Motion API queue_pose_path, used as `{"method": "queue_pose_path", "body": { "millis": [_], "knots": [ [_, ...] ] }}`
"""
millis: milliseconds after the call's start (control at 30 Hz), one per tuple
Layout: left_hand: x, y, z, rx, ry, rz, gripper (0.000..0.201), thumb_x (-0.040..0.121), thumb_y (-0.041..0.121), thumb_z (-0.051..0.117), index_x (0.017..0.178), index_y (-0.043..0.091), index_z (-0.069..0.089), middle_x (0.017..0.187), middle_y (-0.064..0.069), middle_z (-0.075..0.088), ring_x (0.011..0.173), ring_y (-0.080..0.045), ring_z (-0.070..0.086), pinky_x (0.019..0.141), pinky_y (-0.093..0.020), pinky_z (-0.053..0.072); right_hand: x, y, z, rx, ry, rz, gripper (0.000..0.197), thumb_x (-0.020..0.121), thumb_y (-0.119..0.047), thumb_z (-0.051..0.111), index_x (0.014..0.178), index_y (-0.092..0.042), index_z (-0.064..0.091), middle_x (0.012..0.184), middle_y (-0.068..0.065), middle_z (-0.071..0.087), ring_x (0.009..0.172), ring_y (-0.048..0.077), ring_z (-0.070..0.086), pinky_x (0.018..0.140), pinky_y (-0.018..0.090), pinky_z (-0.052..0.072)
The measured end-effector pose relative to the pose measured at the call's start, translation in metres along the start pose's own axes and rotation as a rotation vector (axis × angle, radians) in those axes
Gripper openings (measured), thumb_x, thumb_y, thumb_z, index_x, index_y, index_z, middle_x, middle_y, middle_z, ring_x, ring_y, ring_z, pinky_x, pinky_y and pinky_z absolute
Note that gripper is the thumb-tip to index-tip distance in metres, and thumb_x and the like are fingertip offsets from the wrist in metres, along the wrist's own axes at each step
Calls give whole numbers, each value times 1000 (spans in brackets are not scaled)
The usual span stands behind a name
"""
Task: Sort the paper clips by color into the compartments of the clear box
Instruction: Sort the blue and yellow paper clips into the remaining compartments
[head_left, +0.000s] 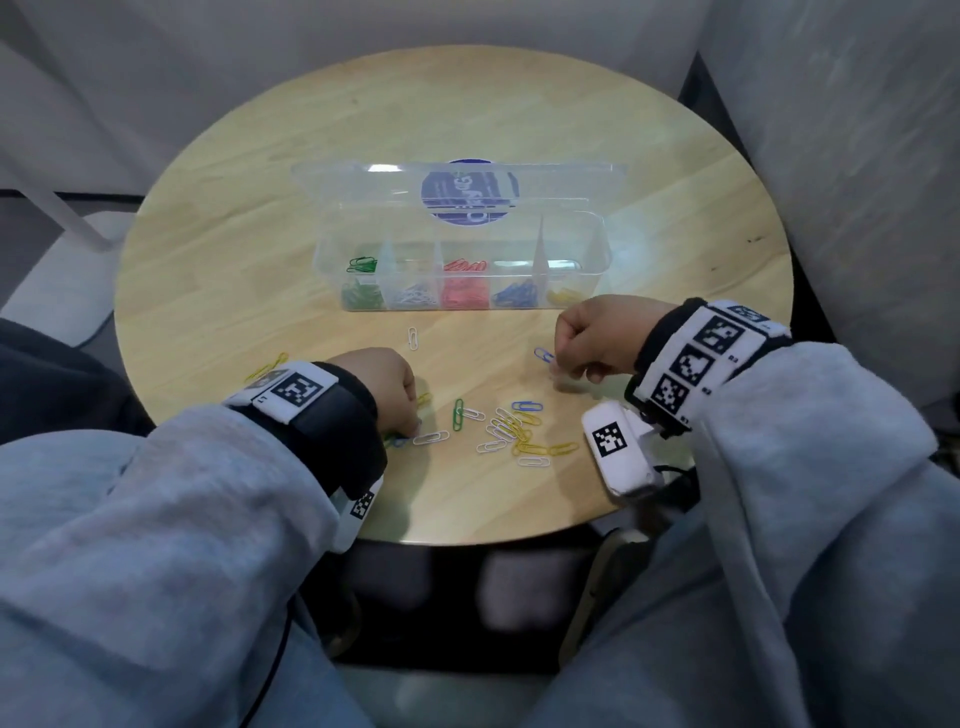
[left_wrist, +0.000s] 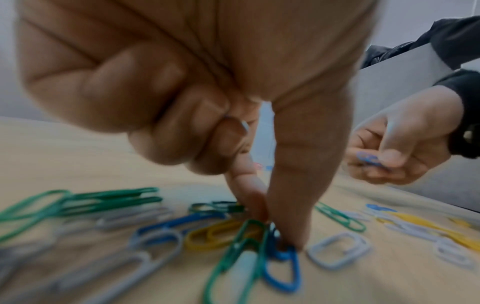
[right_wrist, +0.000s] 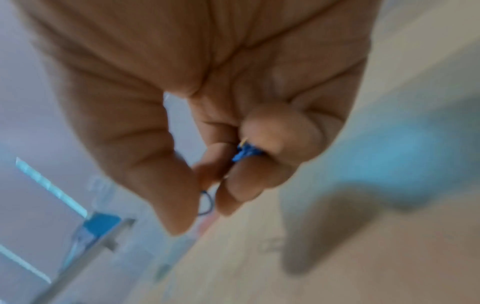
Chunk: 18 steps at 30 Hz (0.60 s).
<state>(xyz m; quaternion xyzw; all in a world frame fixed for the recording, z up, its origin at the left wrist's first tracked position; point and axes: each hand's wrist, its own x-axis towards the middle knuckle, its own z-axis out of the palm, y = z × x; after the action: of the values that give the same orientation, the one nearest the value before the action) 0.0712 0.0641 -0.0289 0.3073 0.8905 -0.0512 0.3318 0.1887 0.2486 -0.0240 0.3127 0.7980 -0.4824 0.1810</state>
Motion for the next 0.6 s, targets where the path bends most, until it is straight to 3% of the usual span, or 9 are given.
{"method": "queue_pose_path", "body": {
  "millis": [67, 167, 267, 333, 467, 533, 600],
  "knots": [
    [0, 1, 0, 2, 1, 14, 5, 79, 21, 69, 79, 18, 64, 81, 0, 63, 77, -17, 55, 62, -22, 39, 2, -1, 0, 167, -8, -32, 28, 84, 10, 55, 67, -11, 48, 62, 9, 50, 48, 15, 46, 45, 20, 39],
    [0, -1, 0, -14, 20, 13, 6, 76, 22, 70, 76, 19, 65, 70, 4, 59, 70, -15, 53, 54, -21, 36, 5, -2, 1, 389, -45, -21, 31, 88, 13, 40, 77, -11, 55, 62, 7, 45, 45, 13, 46, 36, 14, 38],
    [-1, -4, -1, -32, 21, 24, 6, 73, 22, 72, 74, 20, 66, 69, 5, 60, 64, -13, 51, 53, -20, 36, 6, -2, 2, 449, -41, 8, 32, 88, 8, 32, 71, -8, 55, 64, 5, 43, 38, 8, 50, 35, 12, 38],
    [-1, -4, 0, -25, 6, 35, 9, 74, 21, 72, 70, 21, 63, 67, 7, 58, 61, -10, 50, 51, -20, 35, 5, -4, 4, 455, -44, 31, 32, 88, 7, 29, 67, -7, 50, 65, 6, 41, 47, 13, 51, 35, 12, 39],
    [-2, 2, 1, -17, -5, 49, 16, 77, 16, 67, 65, 22, 58, 63, 9, 55, 56, -7, 47, 49, -20, 34, 6, -6, 10, 296, -57, 43, 31, 87, 11, 29, 66, -7, 43, 64, 10, 42, 55, 20, 47, 35, 15, 39],
    [-3, 4, 1, -28, -11, 52, 17, 77, 14, 65, 64, 22, 58, 60, 8, 55, 54, -7, 47, 48, -20, 35, 5, -7, 13, 77, -57, 27, 26, 85, 6, 39, 67, -11, 45, 65, 10, 50, 54, 19, 47, 41, 19, 39],
    [-4, 4, 2, -48, -14, 58, 16, 76, 14, 64, 64, 21, 58, 58, 7, 55, 53, -8, 48, 48, -20, 35, 3, -7, 15, -192, -20, 3, 20, 82, -4, 51, 68, -17, 52, 68, 0, 56, 58, 14, 48, 48, 20, 38]
  ]
}}
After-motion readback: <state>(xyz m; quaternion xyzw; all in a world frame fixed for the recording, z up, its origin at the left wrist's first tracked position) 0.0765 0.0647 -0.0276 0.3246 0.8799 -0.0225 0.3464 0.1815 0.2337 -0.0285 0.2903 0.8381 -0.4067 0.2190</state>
